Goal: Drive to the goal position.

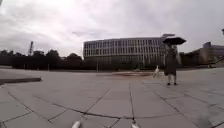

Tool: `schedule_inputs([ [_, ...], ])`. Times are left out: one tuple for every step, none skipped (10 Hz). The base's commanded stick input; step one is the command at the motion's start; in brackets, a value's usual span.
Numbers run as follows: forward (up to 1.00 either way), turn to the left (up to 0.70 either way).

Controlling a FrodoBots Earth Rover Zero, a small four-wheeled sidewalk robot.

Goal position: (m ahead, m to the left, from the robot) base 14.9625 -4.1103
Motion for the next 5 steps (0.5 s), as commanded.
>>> schedule_inputs([
  [0.34,0.00],
  [0.46,0.00],
  [0.49,0.00],
  [0.49,0.00],
  [0.49,0.00],
])
